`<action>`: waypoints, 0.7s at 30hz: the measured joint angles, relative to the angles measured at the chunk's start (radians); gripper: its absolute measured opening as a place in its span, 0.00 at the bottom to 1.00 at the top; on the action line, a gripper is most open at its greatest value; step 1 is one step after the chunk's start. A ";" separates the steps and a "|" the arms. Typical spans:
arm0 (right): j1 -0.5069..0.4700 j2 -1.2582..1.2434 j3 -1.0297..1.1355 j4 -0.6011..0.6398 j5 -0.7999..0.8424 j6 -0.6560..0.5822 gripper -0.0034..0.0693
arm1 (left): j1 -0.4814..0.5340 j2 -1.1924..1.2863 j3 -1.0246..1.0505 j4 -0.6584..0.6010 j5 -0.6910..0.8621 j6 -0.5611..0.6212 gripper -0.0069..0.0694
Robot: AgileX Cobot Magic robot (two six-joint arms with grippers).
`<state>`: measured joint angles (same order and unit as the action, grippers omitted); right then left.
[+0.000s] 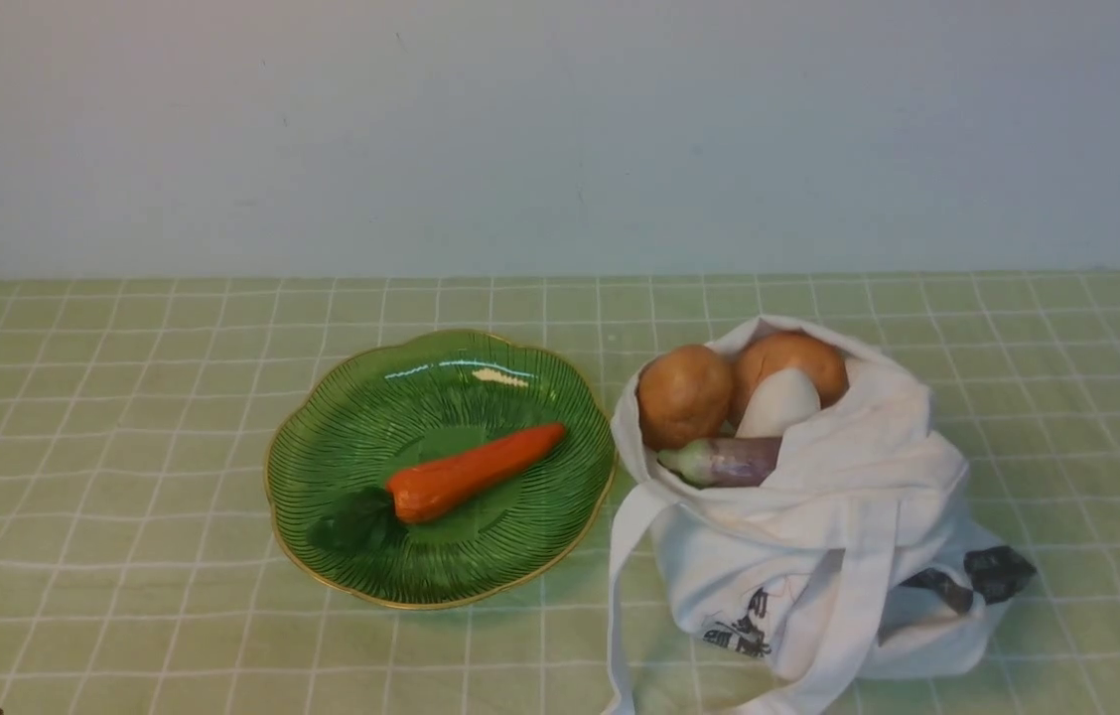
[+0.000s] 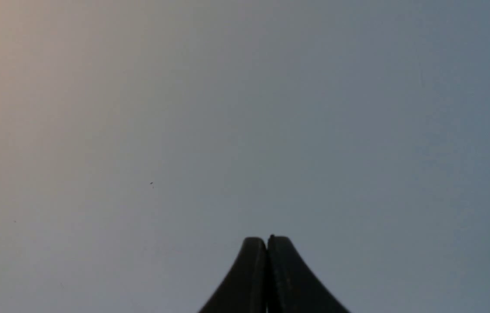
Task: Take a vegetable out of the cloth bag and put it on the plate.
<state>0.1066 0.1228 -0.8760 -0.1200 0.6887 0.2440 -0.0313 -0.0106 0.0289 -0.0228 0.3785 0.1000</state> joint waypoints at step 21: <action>0.000 -0.001 0.009 -0.026 0.001 -0.020 0.03 | 0.000 0.000 0.000 0.000 0.000 0.000 0.08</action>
<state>0.1066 0.1216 -0.8665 -0.1461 0.6898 0.2238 -0.0313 -0.0106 0.0289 -0.0228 0.3785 0.1000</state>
